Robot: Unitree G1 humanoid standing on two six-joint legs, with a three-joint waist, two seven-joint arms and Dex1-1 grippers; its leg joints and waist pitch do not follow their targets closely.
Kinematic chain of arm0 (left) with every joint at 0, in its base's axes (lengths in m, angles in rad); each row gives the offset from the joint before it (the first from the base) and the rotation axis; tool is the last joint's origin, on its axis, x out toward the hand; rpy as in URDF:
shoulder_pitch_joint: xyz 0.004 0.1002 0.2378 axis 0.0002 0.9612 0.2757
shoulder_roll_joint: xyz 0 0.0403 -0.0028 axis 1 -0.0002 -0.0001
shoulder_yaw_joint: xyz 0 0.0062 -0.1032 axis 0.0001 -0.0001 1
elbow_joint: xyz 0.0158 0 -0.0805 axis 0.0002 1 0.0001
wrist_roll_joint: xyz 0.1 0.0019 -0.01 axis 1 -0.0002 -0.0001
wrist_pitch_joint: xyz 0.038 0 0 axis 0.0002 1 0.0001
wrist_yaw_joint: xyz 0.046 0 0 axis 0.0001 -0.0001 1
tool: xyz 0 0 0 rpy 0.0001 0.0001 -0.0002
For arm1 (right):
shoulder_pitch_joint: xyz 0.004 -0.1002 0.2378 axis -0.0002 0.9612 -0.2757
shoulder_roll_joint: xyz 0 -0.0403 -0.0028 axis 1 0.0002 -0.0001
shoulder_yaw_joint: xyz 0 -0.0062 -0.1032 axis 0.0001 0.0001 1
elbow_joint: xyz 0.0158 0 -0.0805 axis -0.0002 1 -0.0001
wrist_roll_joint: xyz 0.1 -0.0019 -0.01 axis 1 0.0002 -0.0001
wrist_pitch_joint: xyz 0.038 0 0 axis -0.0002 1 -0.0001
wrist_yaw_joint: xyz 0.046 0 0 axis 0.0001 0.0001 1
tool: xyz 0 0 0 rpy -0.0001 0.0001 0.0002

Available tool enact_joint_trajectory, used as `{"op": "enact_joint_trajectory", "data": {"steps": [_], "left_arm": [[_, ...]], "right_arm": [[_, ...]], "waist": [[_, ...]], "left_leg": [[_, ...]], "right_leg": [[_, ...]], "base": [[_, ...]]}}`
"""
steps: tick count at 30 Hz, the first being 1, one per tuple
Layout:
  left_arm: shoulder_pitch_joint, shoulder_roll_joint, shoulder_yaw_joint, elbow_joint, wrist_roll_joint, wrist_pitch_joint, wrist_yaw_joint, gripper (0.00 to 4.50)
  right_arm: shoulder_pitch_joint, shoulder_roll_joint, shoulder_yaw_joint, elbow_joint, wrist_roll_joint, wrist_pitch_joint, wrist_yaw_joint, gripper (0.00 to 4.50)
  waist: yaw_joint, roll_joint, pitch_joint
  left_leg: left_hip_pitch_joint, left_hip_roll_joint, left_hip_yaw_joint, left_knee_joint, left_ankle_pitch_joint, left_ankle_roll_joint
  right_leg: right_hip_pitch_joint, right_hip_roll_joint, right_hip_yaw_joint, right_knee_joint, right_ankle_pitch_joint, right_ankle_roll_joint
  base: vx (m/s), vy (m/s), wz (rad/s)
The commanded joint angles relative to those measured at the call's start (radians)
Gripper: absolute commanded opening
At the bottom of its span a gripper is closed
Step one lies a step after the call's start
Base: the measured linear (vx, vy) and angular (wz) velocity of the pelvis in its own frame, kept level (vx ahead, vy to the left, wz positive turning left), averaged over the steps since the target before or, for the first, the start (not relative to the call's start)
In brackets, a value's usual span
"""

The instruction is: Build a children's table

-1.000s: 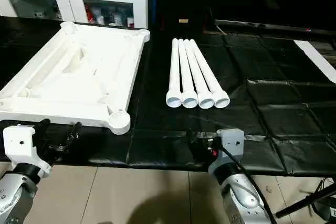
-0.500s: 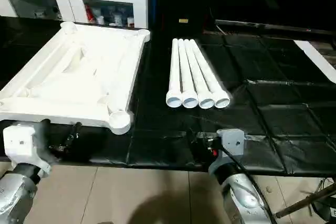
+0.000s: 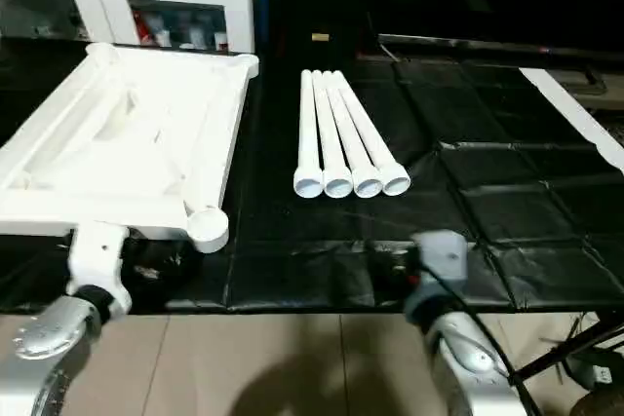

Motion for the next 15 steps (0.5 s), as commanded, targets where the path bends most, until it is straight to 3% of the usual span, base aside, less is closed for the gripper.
{"op": "enact_joint_trajectory", "data": {"steps": [1,6,10,12,13,15], "left_arm": [[0.007,-0.004,0.008,-0.075,-0.036,-0.043,-0.02,4.46],[0.079,0.025,0.008,-0.199,-0.095,-0.026,-0.085,4.46],[0.107,0.058,0.007,-0.249,-0.089,-0.004,-0.108,4.46],[0.064,0.058,0.014,-0.251,-0.08,0.003,-0.084,4.46],[0.017,0.057,0.026,-0.239,-0.064,0.005,-0.054,4.46],[-0.027,0.053,0.041,-0.219,-0.056,0.005,-0.025,4.46]], "right_arm": [[-0.027,0.011,-0.014,-0.027,0.025,0.026,-0.012,4.5],[-0.042,0.014,-0.008,-0.027,0.033,0.013,-0.008,4.5],[-0.038,0.023,-0.019,-0.042,0.085,0.028,0.014,4.5],[-0.05,0.035,-0.036,-0.053,0.101,0.046,0.002,4.5],[-0.064,0.046,-0.048,-0.063,0.115,0.058,-0.008,4.5],[-0.079,0.052,-0.053,-0.071,0.117,0.065,-0.021,4.5]], "waist": [[0.005,0.007,-0.038],[0.008,0.001,-0.037],[0.01,0.0,-0.034],[0.012,-0.001,-0.032],[0.014,0.006,-0.034],[0.016,0.007,-0.034]], "left_leg": [[0.008,0.057,-0.025,-0.083,-0.206,0.015],[0.009,0.054,-0.023,-0.083,-0.214,-0.004],[0.013,0.054,-0.024,-0.086,-0.258,-0.017],[0.014,0.053,-0.024,-0.088,-0.278,-0.026],[0.018,0.052,-0.024,-0.088,-0.287,-0.034],[0.017,0.052,-0.027,-0.089,-0.287,-0.044]], "right_leg": [[0.02,-0.072,0.041,-0.084,-0.112,-0.14],[0.019,-0.067,0.042,-0.079,-0.078,-0.118],[0.013,-0.065,0.043,-0.084,-0.132,-0.096],[0.01,-0.064,0.044,-0.087,-0.168,-0.087],[0.007,-0.065,0.045,-0.088,-0.177,-0.084],[0.009,-0.063,0.043,-0.087,-0.171,-0.082]], "base": [[0.0,0.0,0.0],[0.0,0.0,0.0],[0.0,0.0,0.0],[0.0,0.0,0.0],[0.0,0.0,0.0],[0.0,0.0,0.0]]}}
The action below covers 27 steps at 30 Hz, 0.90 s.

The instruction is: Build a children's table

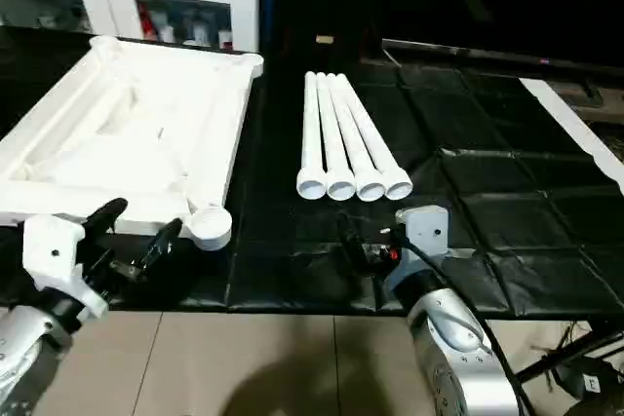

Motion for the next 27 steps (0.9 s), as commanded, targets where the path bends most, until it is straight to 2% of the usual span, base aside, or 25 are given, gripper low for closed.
{"op": "enact_joint_trajectory", "data": {"steps": [1,2,4,5,7,8,9,11,12,13,15,16,17,18,19,20,21,22,23,24,25,26,27], "left_arm": [[-0.024,-0.002,0.013,0.002,0.017,0.006,0.028,4.46],[-0.045,-0.004,0.02,0.02,0.026,0.015,0.05,4.46],[-0.07,-0.024,0.04,0.072,0.062,-0.067,0.097,4.46],[-0.073,-0.015,0.032,0.086,0.075,-0.06,0.096,4.46],[-0.094,0.004,0.004,0.12,0.093,-0.019,0.087,4.46],[-0.097,0.004,0.002,0.123,0.095,-0.016,0.087,4.46],[-0.111,0.003,-0.008,0.135,0.099,-0.009,0.087,4.46],[-0.126,-0.002,-0.013,0.15,0.104,0.003,0.099,4.46],[-0.137,-0.01,-0.014,0.164,0.116,0.006,0.121,4.46],[-0.145,-0.022,-0.012,0.171,0.113,0.013,0.131,4.46],[-0.158,-0.028,-0.015,0.175,0.109,0.024,0.133,4.46],[-0.161,-0.027,-0.016,0.176,0.109,0.026,0.132,4.46],[-0.173,-0.025,-0.02,0.174,0.112,0.036,0.13,4.46],[-0.189,-0.025,-0.012,0.182,0.1,0.048,0.126,4.46],[-0.198,-0.025,-0.005,0.198,0.091,0.049,0.121,4.46],[-0.202,-0.025,-0.001,0.207,0.086,0.046,0.118,4.46],[-0.206,-0.023,0.004,0.226,0.085,0.041,0.116,4.46],[-0.206,-0.023,0.004,0.226,0.085,0.041,0.116,4.46],[-0.208,-0.016,0.006,0.237,0.089,0.04,0.114,4.46],[-0.192,-0.009,0.013,0.232,0.093,0.044,0.112,4.46],[-0.177,-0.009,0.016,0.221,0.093,0.042,0.112,4.46],[-0.171,-0.009,0.016,0.217,0.093,0.041,0.111,4.46],[-0.168,-0.007,0.017,0.209,0.092,0.045,0.11,4.46]], "right_arm": [[-0.019,-0.003,-0.024,-0.029,0.016,0.018,-0.014,4.5],[-0.03,-0.002,-0.025,-0.03,0.015,0.022,-0.02,4.5],[-0.061,-0.007,-0.02,-0.028,-0.007,0.062,-0.054,4.5],[-0.068,-0.03,-0.001,-0.02,-0.047,0.05,-0.055,4.5],[-0.085,-0.049,0.009,0.016,-0.104,-0.01,-0.065,4.5],[-0.086,-0.046,0.005,0.021,-0.105,-0.022,-0.067,4.5],[-0.095,-0.035,-0.016,0.042,-0.109,-0.064,-0.084,4.5],[-0.102,-0.029,-0.03,0.055,-0.113,-0.079,-0.101,4.5],[-0.107,-0.027,-0.041,0.061,-0.113,-0.068,-0.12,4.5],[-0.114,-0.021,-0.061,0.056,-0.08,-0.014,-0.13,4.5],[-0.123,-0.006,-0.088,0.048,-0.032,0.048,-0.14,4.5],[-0.123,-0.003,-0.09,0.046,-0.027,0.055,-0.142,4.5],[-0.127,0.003,-0.095,0.043,-0.019,0.066,-0.144,4.5],[-0.124,0.007,-0.092,0.033,-0.027,0.093,-0.157,4.5],[-0.125,0.013,-0.094,0.032,-0.021,0.098,-0.161,4.5],[-0.125,0.017,-0.096,0.033,-0.015,0.098,-0.163,4.5],[-0.123,0.02,-0.099,0.03,-0.009,0.103,-0.167,4.5],[-0.123,0.02,-0.099,0.03,-0.009,0.103,-0.167,4.5],[-0.122,0.017,-0.095,0.026,-0.016,0.105,-0.171,4.5],[-0.106,0.017,-0.078,0.006,-0.013,0.125,-0.168,4.5],[-0.094,0.02,-0.07,-0.003,-0.017,0.134,-0.17,4.5],[-0.09,0.02,-0.068,-0.005,-0.02,0.137,-0.171,4.5],[-0.089,0.023,-0.068,-0.008,-0.015,0.141,-0.17,4.5]], "waist": [[-0.003,0.019,-0.033],[-0.002,0.025,-0.033],[-0.005,0.023,-0.037],[-0.007,0.029,-0.039],[-0.006,0.026,-0.042],[-0.006,0.026,-0.042],[-0.005,0.031,-0.042],[-0.003,0.03,-0.043],[-0.004,0.032,-0.042],[-0.002,0.027,-0.043],[0.0,0.034,-0.044],[0.001,0.03,-0.045],[0.005,0.038,-0.046],[0.007,0.035,-0.047],[0.014,0.032,-0.048],[0.017,0.036,-0.048],[0.029,0.031,-0.047],[0.034,0.043,-0.047],[0.033,0.045,-0.046],[0.03,0.049,-0.052],[0.021,0.057,-0.057],[0.012,0.062,-0.056],[0.007,0.062,-0.055]], "left_leg": [[0.014,0.051,-0.028,-0.089,-0.273,-0.049],[0.014,0.05,-0.027,-0.088,-0.264,-0.051],[0.01,0.047,-0.027,-0.086,-0.233,-0.053],[0.009,0.047,-0.028,-0.084,-0.216,-0.053],[0.012,0.046,-0.025,-0.08,-0.196,-0.057],[0.012,0.045,-0.023,-0.078,-0.184,-0.054],[0.013,0.046,-0.024,-0.079,-0.187,-0.054],[0.016,0.047,-0.023,-0.078,-0.188,-0.053],[0.014,0.047,-0.024,-0.08,-0.184,-0.054],[0.014,0.048,-0.024,-0.078,-0.176,-0.051],[0.014,0.045,-0.023,-0.077,-0.166,-0.042],[0.011,0.042,-0.02,-0.074,-0.162,-0.03],[0.005,0.039,-0.016,-0.07,-0.15,0.002],[-0.001,0.033,-0.009,-0.061,-0.139,0.044],[-0.01,0.03,-0.009,-0.051,-0.126,0.085],[-0.014,0.031,-0.013,-0.04,-0.124,0.106],[-0.02,0.036,-0.025,-0.011,-0.116,0.142],[-0.025,0.045,-0.037,-0.001,-0.104,0.151],[-0.031,0.055,-0.043,-0.007,-0.083,0.16],[-0.018,0.052,-0.03,-0.028,-0.058,0.184],[-0.002,0.043,-0.014,-0.044,-0.01,0.237],[0.012,0.035,-0.006,-0.05,0.008,0.288],[0.019,0.034,-0.004,-0.052,0.004,0.308]], "right_leg": [[0.012,-0.064,0.042,-0.084,-0.154,-0.09],[0.012,-0.065,0.042,-0.083,-0.141,-0.091],[0.018,-0.063,0.043,-0.082,-0.109,-0.087],[0.019,-0.065,0.044,-0.079,-0.086,-0.085],[0.019,-0.062,0.043,-0.077,-0.056,-0.082],[0.017,-0.063,0.043,-0.075,-0.036,-0.087],[0.016,-0.065,0.043,-0.075,-0.033,-0.095],[0.014,-0.064,0.043,-0.074,-0.025,-0.104],[0.017,-0.061,0.041,-0.072,-0.008,-0.111],[0.02,-0.062,0.041,-0.07,0.01,-0.113],[0.023,-0.063,0.043,-0.067,0.035,-0.118],[0.025,-0.068,0.046,-0.07,0.039,-0.12],[0.029,-0.082,0.054,-0.074,0.038,-0.133],[0.035,-0.095,0.065,-0.084,0.035,-0.148],[0.044,-0.119,0.078,-0.095,0.012,-0.169],[0.048,-0.139,0.089,-0.105,-0.011,-0.179],[0.054,-0.186,0.114,-0.129,-0.08,-0.198],[0.058,-0.206,0.124,-0.135,-0.103,-0.211],[0.057,-0.194,0.115,-0.133,-0.124,-0.236],[0.047,-0.146,0.085,-0.113,-0.096,-0.245],[0.032,-0.103,0.058,-0.087,-0.02,-0.242],[0.014,-0.083,0.04,-0.08,-0.005,-0.227],[0.008,-0.083,0.036,-0.08,-0.016,-0.222]], "base": [[0.0,0.0,0.0],[0.0,0.0,0.0],[0.0,0.0,0.0],[0.0,0.0,0.0],[0.0,0.0,0.0],[0.0,0.0,0.0],[0.0,0.0,0.0],[0.0,0.0,0.0],[0.0,0.0,0.0],[0.0,0.0,0.0],[0.0,0.0,0.0],[0.0,0.0,0.0],[0.0,0.0,0.0],[0.0,0.0,0.0],[0.0,0.0,0.0],[0.0,0.0,0.0],[0.0,0.0,0.0],[-0.009,0.077,-0.01],[-0.002,0.105,0.02],[-0.002,0.105,0.02],[-0.006,0.119,0.04],[-0.006,0.061,0.01],[-0.011,0.123,0.04]]}}
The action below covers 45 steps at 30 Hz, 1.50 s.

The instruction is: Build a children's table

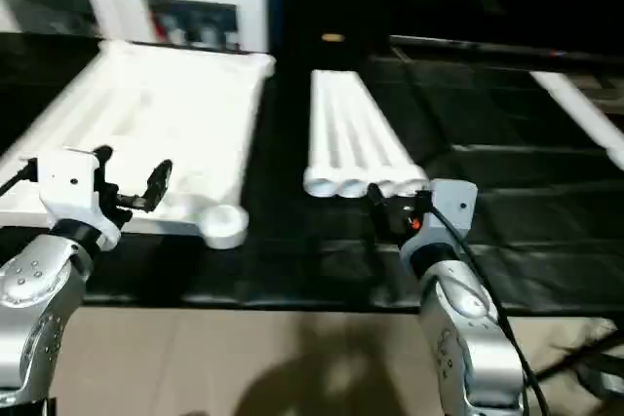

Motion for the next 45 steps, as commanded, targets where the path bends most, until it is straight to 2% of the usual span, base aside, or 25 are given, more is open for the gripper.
{"op": "enact_joint_trajectory", "data": {"steps": [1,3,5,8,10,14,20,25,27,28,29,30,31,32,33,34,36,37,38,39,40,41,43,44,45], "left_arm": [[0.013,0.011,0.005,-0.047,-0.005,0.023,-0.014,4.46],[0.007,0.012,0.012,-0.061,-0.015,0.032,-0.016,4.46],[-0.012,0.006,0.02,-0.056,-0.023,0.049,-0.005,4.46],[-0.018,0.006,-0.003,-0.055,-0.027,0.06,-0.017,4.46],[-0.017,-0.007,0.007,-0.056,-0.039,0.073,-0.006,4.46],[-0.016,-0.003,-0.01,-0.044,-0.02,0.064,-0.007,4.46],[-0.047,-0.011,-0.013,-0.03,-0.025,0.086,-0.003,4.46],[-0.071,-0.023,-0.007,-0.005,-0.028,0.061,0.008,4.46],[-0.07,-0.023,-0.01,0.001,-0.022,0.046,0.01,4.46],[-0.07,-0.017,-0.015,0.0,-0.019,0.048,0.005,4.46],[-0.073,-0.015,-0.02,0.0,-0.019,0.052,0.0,4.46],[-0.074,-0.015,-0.021,0.0,-0.018,0.053,-0.001,4.46],[-0.076,-0.016,-0.02,0.002,-0.017,0.052,0.001,4.46],[-0.077,-0.016,-0.02,0.004,-0.016,0.049,0.001,4.46],[-0.077,-0.015,-0.021,0.007,-0.011,0.048,0.002,4.46],[-0.079,-0.015,-0.023,0.01,-0.008,0.049,0.004,4.46],[-0.079,-0.013,-0.027,0.012,-0.003,0.053,0.004,4.46],[-0.077,-0.014,-0.032,0.016,0.0,0.047,0.006,4.46],[-0.076,-0.014,-0.032,0.017,0.0,0.045,0.007,4.46],[-0.076,-0.016,-0.032,0.018,0.002,0.041,0.009,4.46],[-0.076,-0.021,-0.029,0.017,0.004,0.049,0.023,4.46],[-0.076,-0.023,-0.028,0.016,0.005,0.058,0.027,4.46],[-0.076,-0.023,-0.028,0.016,0.008,0.062,0.03,4.46],[-0.076,-0.025,-0.022,0.016,-0.001,0.066,0.027,4.46],[-0.076,-0.026,-0.019,0.015,-0.008,0.063,0.021,4.46]], "right_arm": [[0.01,0.008,-0.002,-0.028,0.029,0.031,-0.003,4.5],[0.0,0.01,0.005,0.012,0.005,-0.013,-0.003,4.5],[-0.012,0.005,0.02,0.025,-0.011,-0.035,0.005,4.5],[-0.019,0.02,-0.017,0.001,0.043,-0.024,0.014,4.5],[-0.027,0.042,-0.043,-0.013,0.109,-0.001,0.033,4.5],[-0.037,0.045,-0.053,-0.009,0.106,-0.009,0.014,4.5],[-0.04,0.025,-0.042,0.033,0.03,0.031,-0.045,4.5],[-0.025,0.003,0.001,0.023,0.019,0.051,-0.028,4.5],[-0.025,0.012,-0.005,0.023,0.022,0.054,-0.034,4.5],[-0.027,0.014,-0.009,0.024,0.023,0.055,-0.037,4.5],[-0.033,0.016,-0.017,0.026,0.029,0.063,-0.039,4.5],[-0.035,0.017,-0.019,0.027,0.03,0.065,-0.039,4.5],[-0.037,0.019,-0.021,0.026,0.032,0.07,-0.039,4.5],[-0.039,0.018,-0.02,0.026,0.032,0.068,-0.036,4.5],[-0.041,0.016,-0.016,0.028,0.028,0.061,-0.032,4.5],[-0.043,0.012,-0.013,0.03,0.022,0.054,-0.031,4.5],[-0.048,0.01,-0.011,0.034,0.016,0.053,-0.036,4.5],[-0.05,0.009,-0.01,0.037,0.016,0.053,-0.039,4.5],[-0.05,0.009,-0.01,0.038,0.016,0.053,-0.039,4.5],[-0.05,0.009,-0.01,0.038,0.016,0.054,-0.039,4.5],[-0.05,0.01,-0.01,0.038,0.016,0.057,-0.039,4.5],[-0.05,0.01,-0.01,0.038,0.016,0.06,-0.039,4.5],[-0.05,0.009,-0.01,0.038,0.016,0.062,-0.038,4.5],[-0.051,0.01,-0.011,0.039,0.017,0.066,-0.036,4.5],[-0.051,0.009,-0.011,0.039,0.018,0.066,-0.035,4.5]], "waist": [[-0.014,-0.01,-0.051],[0.0,0.003,-0.044],[-0.002,0.01,-0.037],[-0.051,0.018,-0.033],[-0.062,0.016,-0.032],[-0.059,0.006,-0.034],[-0.066,0.013,-0.024],[-0.07,0.013,-0.015],[-0.059,0.018,-0.016],[-0.028,0.024,-0.023],[-0.02,0.001,-0.03],[-0.027,-0.05,-0.02],[-0.038,-0.023,-0.016],[-0.028,-0.017,-0.003],[-0.023,0.015,-0.011],[-0.046,0.03,0.005],[-0.052,0.053,0.005],[-0.032,0.053,0.004],[-0.017,0.051,0.003],[-0.01,0.016,0.002],[-0.017,-0.022,0.001],[-0.028,-0.037,-0.002],[-0.018,-0.011,-0.006],[-0.036,0.011,-0.003],[-0.045,0.018,0.0]], "left_leg": [[0.043,0.058,-0.014,-0.085,0.001,0.253],[0.035,0.063,-0.016,-0.077,-0.104,0.217],[0.038,0.067,-0.024,-0.094,-0.188,0.158],[0.074,0.053,-0.018,-0.172,-0.354,0.031],[0.054,0.058,-0.013,-0.202,-0.509,-0.099],[0.046,0.058,-0.056,-0.157,-0.628,-0.229],[0.047,0.056,-0.069,-0.172,-0.755,-0.233],[0.038,0.05,-0.041,-0.2,-0.799,-0.207],[0.013,0.054,-0.016,-0.241,-0.808,-0.204],[-0.02,0.054,0.018,-0.292,-0.788,-0.216],[-0.022,0.051,0.031,-0.288,-0.727,-0.189],[0.144,-0.008,0.003,0.015,-0.43,-0.156],[0.042,-0.02,-0.119,0.053,-0.059,-0.05],[0.012,-0.013,-0.142,0.042,-0.019,-0.06],[0.068,0.038,-0.143,-0.034,-0.246,-0.132],[0.088,0.06,-0.144,-0.121,-0.714,-0.201],[0.036,0.081,-0.151,-0.208,-0.961,-0.188],[0.003,0.081,-0.124,-0.248,-0.992,-0.143],[-0.002,0.077,-0.11,-0.251,-0.968,-0.119],[0.02,0.065,-0.083,-0.221,-0.838,-0.107],[0.116,0.02,-0.079,-0.03,-0.555,-0.113],[0.077,0.001,-0.103,0.047,-0.172,-0.065],[0.039,0.039,-0.111,-0.058,-0.176,-0.097],[0.043,0.061,-0.113,-0.11,-0.433,-0.149],[0.04,0.066,-0.12,-0.126,-0.55,-0.17]], "right_leg": [[0.007,-0.054,0.023,-0.064,-0.048,-0.228],[0.014,-0.113,0.05,-0.097,-0.16,-0.206],[0.016,-0.117,0.045,-0.112,-0.243,-0.169],[-0.021,0.006,-0.053,-0.037,-0.206,-0.077],[-0.019,0.007,-0.065,-0.012,-0.175,-0.039],[-0.025,-0.072,0.007,-0.081,-0.342,-0.017],[-0.018,-0.046,-0.006,-0.086,-0.402,-0.017],[-0.01,-0.026,-0.031,-0.089,-0.507,-0.027],[0.02,-0.006,-0.045,-0.04,-0.477,-0.033],[0.056,0.007,-0.05,0.045,-0.389,-0.041],[0.059,0.0,-0.03,0.055,-0.376,-0.027],[-0.14,-0.118,0.034,-0.19,-0.783,-0.008],[-0.036,-0.195,0.113,-0.187,-0.791,-0.062],[0.008,-0.188,0.104,-0.169,-0.726,-0.095],[-0.017,-0.11,0.025,-0.118,-0.598,-0.109],[-0.047,-0.005,-0.022,-0.078,-0.408,-0.069],[0.023,0.007,-0.061,0.001,-0.122,-0.08],[0.06,0.005,-0.071,0.063,-0.029,-0.063],[0.063,0.001,-0.062,0.071,-0.032,-0.051],[0.041,-0.024,-0.009,0.039,-0.279,-0.03],[-0.08,-0.126,0.044,-0.149,-0.835,-0.023],[-0.046,-0.172,0.065,-0.187,-0.996,-0.036],[0.003,-0.117,0.014,-0.131,-0.776,-0.076],[-0.013,-0.05,-0.013,-0.096,-0.608,-0.072],[-0.008,-0.041,-0.02,-0.087,-0.541,-0.067]], "base": [[-0.017,0.12,0.09],[-0.024,0.119,0.09],[-0.046,0.124,0.04],[-0.055,0.144,0.01],[-0.061,0.11,0.09],[-0.07,0.043,-0.01],[-0.056,-0.004,-0.08],[-0.049,-0.022,-0.02],[-0.062,-0.049,0.03],[-0.105,-0.072,0.08],[-0.105,-0.072,0.08],[-0.041,-0.109,0.24],[0.064,-0.076,-0.01],[0.064,-0.076,-0.01],[0.0,0.0,0.0],[-0.125,-0.01,0.09],[-0.133,-0.005,0.08],[-0.124,0.0,0.1],[-0.124,0.0,0.1],[-0.09,-0.088,0.13],[-0.021,-0.123,0.06],[-0.046,-0.137,-0.04],[-0.016,-0.035,-0.05],[0.0,0.0,0.0],[0.0,0.0,0.0]]}}
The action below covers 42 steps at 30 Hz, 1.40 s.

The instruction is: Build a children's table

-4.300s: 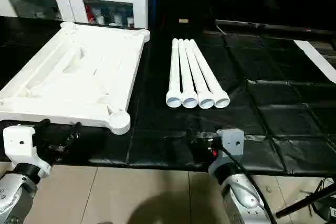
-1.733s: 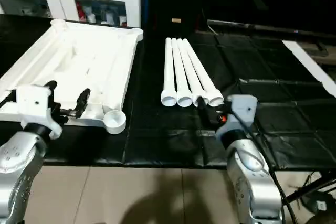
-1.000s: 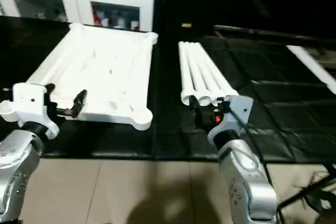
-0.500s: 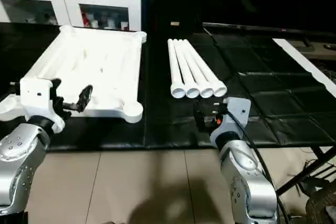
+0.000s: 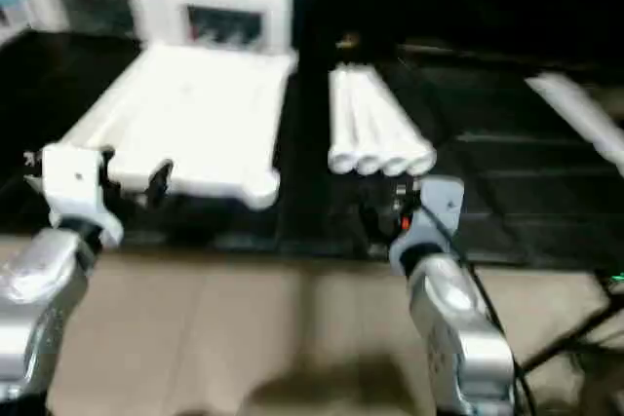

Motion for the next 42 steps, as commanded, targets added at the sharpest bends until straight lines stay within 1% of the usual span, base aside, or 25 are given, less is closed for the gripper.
{"op": "enact_joint_trajectory", "data": {"steps": [1,5,7,8,9,10,11,13,14,15,20,21,22,23,24,26,28,29,30,32,36,37,38,39,42], "left_arm": [[-0.01,-0.004,0.004,-0.002,-0.016,0.004,-0.01,4.46],[-0.006,0.0,-0.004,-0.015,-0.012,-0.003,-0.019,4.46],[0.0,0.0,-0.009,-0.021,-0.007,-0.004,-0.02,4.46],[0.002,0.001,-0.011,-0.022,-0.004,-0.004,-0.02,4.46],[0.002,0.001,-0.011,-0.022,-0.004,-0.004,-0.02,4.46],[0.002,0.001,-0.012,-0.023,-0.005,-0.003,-0.018,4.46],[0.002,0.001,-0.012,-0.024,-0.007,-0.002,-0.017,4.46],[0.003,0.003,-0.013,-0.025,-0.008,-0.002,-0.017,4.46],[0.003,0.002,-0.013,-0.025,-0.007,-0.002,-0.019,4.46],[0.003,0.002,-0.013,-0.025,-0.007,-0.002,-0.019,4.46],[0.001,0.002,-0.011,-0.023,-0.009,-0.003,-0.02,4.46],[0.001,0.002,-0.01,-0.023,-0.009,-0.004,-0.019,4.46],[0.002,0.002,-0.009,-0.023,-0.009,-0.004,-0.019,4.46],[0.002,0.002,-0.008,-0.023,-0.008,-0.005,-0.019,4.46],[0.001,0.003,-0.007,-0.022,-0.009,-0.006,-0.019,4.46],[-0.003,0.006,-0.003,-0.021,-0.007,-0.01,-0.019,4.46],[-0.01,0.01,-0.001,-0.025,-0.005,-0.026,-0.026,4.46],[-0.017,0.011,0.002,-0.037,-0.013,-0.045,-0.036,4.46],[-0.022,0.007,0.006,-0.05,-0.029,-0.06,-0.047,4.46],[-0.027,-0.001,0.013,-0.066,-0.055,-0.072,-0.064,4.46],[-0.044,0.0,0.011,-0.095,-0.098,-0.07,-0.093,4.46],[-0.056,0.004,0.003,-0.077,-0.085,-0.07,-0.089,4.46],[-0.056,0.004,0.003,-0.077,-0.085,-0.07,-0.089,4.46],[-0.059,0.004,-0.003,-0.046,-0.061,-0.052,-0.071,4.46],[-0.059,0.001,-0.004,-0.03,-0.051,-0.046,-0.065,4.46]], "right_arm": [[-0.006,-0.006,-0.006,-0.003,-0.001,0.013,-0.001,4.5],[-0.001,-0.026,0.016,-0.006,-0.025,0.015,0.006,4.5],[0.004,-0.027,0.02,-0.011,-0.024,0.014,0.007,4.5],[0.005,-0.029,0.023,-0.012,-0.027,0.013,0.006,4.5],[0.005,-0.028,0.024,-0.011,-0.028,0.013,0.006,4.5],[0.004,-0.031,0.03,-0.01,-0.037,0.01,0.004,4.5],[0.004,-0.023,0.024,-0.009,-0.029,0.01,0.002,4.5],[0.004,-0.015,0.016,-0.008,-0.021,0.008,0.0,4.5],[0.004,-0.018,0.017,-0.007,-0.025,0.007,-0.002,4.5],[0.004,-0.019,0.017,-0.007,-0.027,0.007,-0.003,4.5],[0.0,-0.021,0.019,-0.004,-0.03,0.006,-0.002,4.5],[-0.001,-0.023,0.02,-0.002,-0.031,0.004,-0.002,4.5],[-0.002,-0.023,0.022,-0.001,-0.033,0.004,-0.001,4.5],[-0.002,-0.024,0.023,-0.001,-0.034,0.003,-0.001,4.5],[-0.003,-0.023,0.026,-0.002,-0.037,0.002,0.0,4.5],[-0.004,-0.025,0.033,-0.004,-0.043,-0.006,0.002,4.5],[-0.007,-0.023,0.035,-0.016,-0.036,-0.031,0.013,4.5],[-0.009,-0.013,0.025,-0.037,-0.016,-0.06,0.025,4.5],[-0.011,-0.002,0.012,-0.054,0.006,-0.075,0.03,4.5],[-0.012,0.0,0.008,-0.069,0.019,-0.083,0.037,4.5],[-0.018,-0.002,0.013,-0.105,0.036,-0.082,0.061,4.5],[-0.016,-0.02,0.03,-0.094,0.002,-0.077,0.056,4.5],[-0.016,-0.02,0.03,-0.094,0.002,-0.077,0.056,4.5],[-0.006,-0.013,0.022,-0.078,-0.006,-0.07,0.039,4.5],[-0.001,-0.009,0.017,-0.076,-0.003,-0.065,0.032,4.5]], "waist": [[-0.023,0.027,-0.035],[-0.03,0.014,-0.033],[0.035,0.037,-0.033],[0.042,0.006,-0.048],[0.006,-0.041,-0.027],[-0.024,-0.053,-0.004],[-0.027,-0.025,0.022],[0.004,-0.004,0.007],[-0.016,0.059,-0.012],[-0.029,0.047,-0.012],[-0.083,0.021,-0.068],[-0.077,-0.061,-0.089],[-0.051,-0.106,-0.126],[-0.023,-0.074,-0.1],[-0.032,-0.072,-0.091],[-0.023,-0.062,-0.09],[-0.011,-0.034,-0.076],[0.004,0.01,-0.068],[-0.06,0.08,-0.07],[-0.038,0.073,-0.101],[-0.022,0.032,-0.099],[-0.005,-0.027,-0.103],[-0.01,-0.069,-0.106],[0.009,-0.055,-0.107],[-0.001,-0.019,-0.105]], "left_leg": [[0.022,0.081,-0.052,-0.147,-0.688,-0.122],[0.03,0.07,-0.035,-0.158,-0.735,-0.11],[-0.16,-0.007,-0.019,-0.273,-0.763,-0.043],[-0.118,-0.024,0.035,-0.211,-0.582,0.033],[0.037,-0.045,0.042,0.014,-0.42,0.033],[0.045,-0.038,-0.008,0.191,-0.119,0.073],[0.064,-0.013,-0.034,0.184,-0.171,0.048],[0.187,0.01,-0.047,0.086,-0.45,0.014],[0.254,0.085,-0.141,-0.111,-0.912,-0.084],[0.223,0.134,-0.191,-0.213,-0.984,-0.045],[0.279,0.041,-0.126,-0.179,-0.197,0.19],[0.242,-0.081,-0.027,-0.103,-0.079,0.161],[0.121,-0.144,0.006,-0.003,-0.145,0.15],[0.098,-0.143,0.001,0.086,-0.217,0.14],[-0.012,-0.074,-0.054,0.185,-0.122,0.056],[-0.045,-0.05,-0.065,0.196,-0.045,0.0],[-0.052,-0.017,-0.06,0.113,0.115,-0.008],[-0.041,0.002,-0.054,-0.018,0.24,0.051],[0.054,0.105,-0.156,-0.14,-0.142,0.115],[0.131,0.157,-0.195,-0.102,-0.163,0.275],[0.107,0.135,-0.127,-0.041,0.771,0.466],[0.043,0.028,-0.034,0.017,0.797,0.359],[0.005,-0.021,-0.009,0.014,0.58,0.284],[-0.025,-0.019,-0.017,-0.004,0.186,0.132],[-0.009,-0.004,-0.012,-0.055,0.105,0.035]], "right_leg": [[0.012,-0.031,0.021,-0.106,-0.388,-0.074],[0.029,-0.051,0.02,-0.133,-0.488,-0.053],[0.221,0.015,-0.036,0.101,-0.507,-0.032],[0.184,-0.007,0.025,0.083,-0.608,-0.042],[0.02,-0.108,0.041,-0.138,-0.985,-0.048],[-0.016,-0.189,0.057,-0.292,-1.255,-0.161],[0.014,-0.168,0.122,-0.246,-1.239,-0.168],[0.071,-0.117,0.048,-0.181,-0.929,-0.205],[0.025,0.024,-0.03,0.049,-0.409,-0.104],[0.016,0.034,-0.011,0.109,-0.183,-0.058],[-0.099,0.007,-0.046,0.068,0.094,-0.066],[0.016,-0.042,0.058,-0.047,0.031,-0.109],[0.173,-0.079,0.161,-0.055,-0.01,-0.169],[0.182,-0.179,0.229,-0.115,-0.132,-0.284],[0.208,-0.184,0.244,-0.095,-0.009,-0.486],[0.2,-0.174,0.218,-0.094,0.218,-0.528],[0.148,-0.115,0.103,-0.128,0.214,-0.497],[0.14,-0.028,0.035,-0.142,0.016,-0.395],[0.064,0.094,-0.044,0.056,-0.179,-0.153],[-0.011,0.065,-0.005,0.113,-0.182,-0.063],[-0.093,0.016,0.038,0.11,0.139,0.101],[-0.071,-0.033,0.105,-0.04,0.519,0.036],[-0.03,-0.042,0.129,-0.059,0.608,0.082],[0.027,-0.101,0.142,-0.045,0.887,0.032],[0.035,-0.03,0.088,-0.052,0.739,-0.011]], "base": [[-0.053,0.002,-0.04],[-0.032,0.002,-0.03],[-0.068,0.001,0.17],[-0.04,0.015,0.32],[-0.019,-0.043,0.77],[0.025,-0.079,0.84],[0.058,-0.062,0.99],[0.051,0.019,0.39],[0.0,0.0,0.0],[0.081,0.052,0.14],[0.194,0.047,-0.1],[0.268,-0.003,-0.13],[0.307,-0.008,0.14],[0.317,0.011,0.19],[0.317,0.011,0.19],[0.224,0.013,0.01],[0.263,0.006,0.0],[0.347,0.063,-0.05],[0.225,0.069,-0.06],[0.183,0.059,0.02],[0.232,0.023,0.09],[0.0,0.0,0.0],[0.054,-0.079,0.18],[-0.03,-0.053,0.18],[0.021,-0.079,0.01]]}}
